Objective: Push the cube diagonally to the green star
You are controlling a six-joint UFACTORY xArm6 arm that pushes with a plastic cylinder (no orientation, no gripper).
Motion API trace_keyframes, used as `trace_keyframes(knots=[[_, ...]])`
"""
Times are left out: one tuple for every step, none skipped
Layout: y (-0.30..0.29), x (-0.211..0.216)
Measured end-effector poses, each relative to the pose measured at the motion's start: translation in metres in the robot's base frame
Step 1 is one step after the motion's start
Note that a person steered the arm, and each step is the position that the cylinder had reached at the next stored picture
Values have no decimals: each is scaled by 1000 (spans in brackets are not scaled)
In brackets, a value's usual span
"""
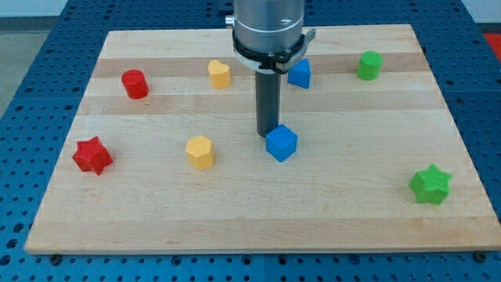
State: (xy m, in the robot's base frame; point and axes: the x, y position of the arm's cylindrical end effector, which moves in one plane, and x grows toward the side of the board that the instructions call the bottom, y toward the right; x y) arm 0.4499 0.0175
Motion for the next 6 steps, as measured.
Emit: trace_keyframes(knots=[[17,0],[-39,0],[-64,22],[-18,25],[63,14],[92,18]])
